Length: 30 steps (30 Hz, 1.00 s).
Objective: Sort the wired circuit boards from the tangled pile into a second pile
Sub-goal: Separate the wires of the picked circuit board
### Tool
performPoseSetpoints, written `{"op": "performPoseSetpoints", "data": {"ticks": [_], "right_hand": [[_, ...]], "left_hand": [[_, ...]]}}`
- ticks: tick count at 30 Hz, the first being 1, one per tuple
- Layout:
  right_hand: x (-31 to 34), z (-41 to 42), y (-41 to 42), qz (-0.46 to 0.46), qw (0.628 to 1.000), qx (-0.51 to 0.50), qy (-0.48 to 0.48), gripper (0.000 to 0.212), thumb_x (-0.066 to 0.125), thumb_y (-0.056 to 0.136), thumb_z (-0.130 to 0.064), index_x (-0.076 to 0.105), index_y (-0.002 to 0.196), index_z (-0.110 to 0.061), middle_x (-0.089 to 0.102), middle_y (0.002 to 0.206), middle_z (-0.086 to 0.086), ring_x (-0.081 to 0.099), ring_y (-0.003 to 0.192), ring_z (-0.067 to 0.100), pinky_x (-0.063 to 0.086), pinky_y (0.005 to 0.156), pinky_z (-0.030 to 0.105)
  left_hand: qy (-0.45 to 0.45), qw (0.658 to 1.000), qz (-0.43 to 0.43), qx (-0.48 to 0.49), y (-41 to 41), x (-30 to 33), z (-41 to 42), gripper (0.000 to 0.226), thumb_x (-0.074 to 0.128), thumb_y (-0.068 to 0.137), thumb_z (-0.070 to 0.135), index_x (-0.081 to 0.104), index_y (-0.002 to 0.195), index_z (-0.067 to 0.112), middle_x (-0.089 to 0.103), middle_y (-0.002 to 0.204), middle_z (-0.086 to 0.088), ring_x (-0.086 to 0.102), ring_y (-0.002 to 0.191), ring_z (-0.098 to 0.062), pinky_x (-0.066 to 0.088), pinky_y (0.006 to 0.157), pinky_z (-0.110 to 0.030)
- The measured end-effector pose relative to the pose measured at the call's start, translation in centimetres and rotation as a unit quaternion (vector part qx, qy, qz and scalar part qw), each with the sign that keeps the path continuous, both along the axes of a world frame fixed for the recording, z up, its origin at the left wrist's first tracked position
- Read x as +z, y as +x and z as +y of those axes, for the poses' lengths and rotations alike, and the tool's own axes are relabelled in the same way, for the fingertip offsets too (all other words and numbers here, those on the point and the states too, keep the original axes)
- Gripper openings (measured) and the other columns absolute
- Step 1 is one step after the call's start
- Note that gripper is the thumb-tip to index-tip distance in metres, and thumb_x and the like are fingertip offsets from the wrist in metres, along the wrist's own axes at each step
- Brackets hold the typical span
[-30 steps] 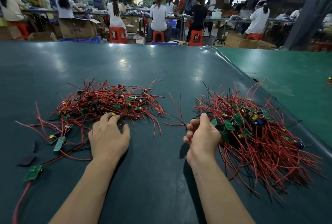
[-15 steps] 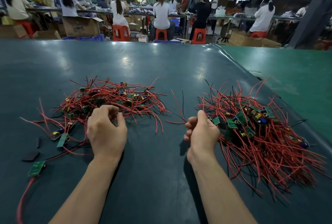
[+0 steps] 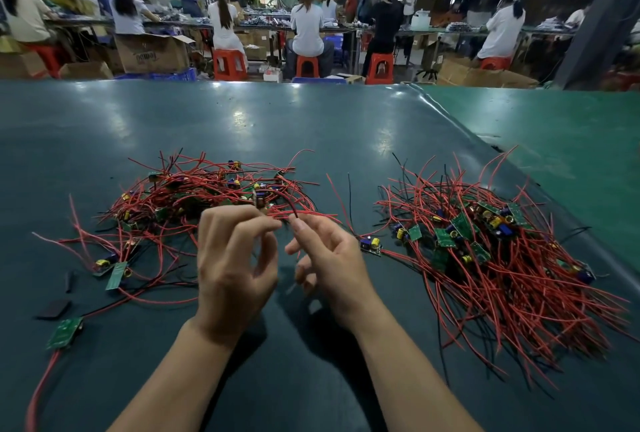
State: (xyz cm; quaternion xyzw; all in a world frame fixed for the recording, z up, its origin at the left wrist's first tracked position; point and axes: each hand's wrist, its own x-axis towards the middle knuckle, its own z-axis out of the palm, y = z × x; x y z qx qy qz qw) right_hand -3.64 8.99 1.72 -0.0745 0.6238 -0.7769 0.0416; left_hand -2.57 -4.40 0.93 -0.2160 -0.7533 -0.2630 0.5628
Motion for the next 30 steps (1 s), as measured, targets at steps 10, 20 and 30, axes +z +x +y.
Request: {"op": "performPoseSetpoints", "data": {"ticks": [10,20,30], "right_hand": [[0.3,1.2,-0.6,0.073,0.994,-0.082,0.006,0.016,0.067,0.091,-0.024,0.073,0.085,-0.011,0.059,0.061,-0.007,0.049,0.05,0.008,0.036,0.04,0.018],[0.2,1.6,-1.3,0.04,0.99,-0.13,-0.034,0.028,0.064,0.094,-0.017,0.068,0.067,-0.012,0.054,0.05,-0.001,0.047,0.043,0.011,0.039,0.039,0.02],[0.5,2.0,-1.2,0.039,0.982,-0.166,-0.079,0.016,0.065,0.093,-0.014,0.068,0.08,-0.005,0.065,0.065,0.002,0.051,0.046,0.011,0.036,0.036,0.02]], "left_hand": [[0.117,0.982,-0.132,-0.061,-0.7,-0.5,1.0,0.041,0.066,0.083,0.01,0.057,0.122,0.007,0.056,0.107,-0.002,0.06,0.079,-0.015,0.052,0.077,-0.031],[0.102,0.931,-0.301,-0.179,-0.6,-0.8,1.1,0.015,0.07,0.086,0.019,0.071,0.096,0.009,0.066,0.101,-0.002,0.066,0.088,-0.014,0.056,0.076,-0.028],[0.487,0.783,-0.31,-0.233,-1.7,0.0,0.9,0.012,0.066,0.082,0.021,0.074,0.088,0.015,0.073,0.076,0.0,0.069,0.071,-0.013,0.059,0.069,-0.026]]}}
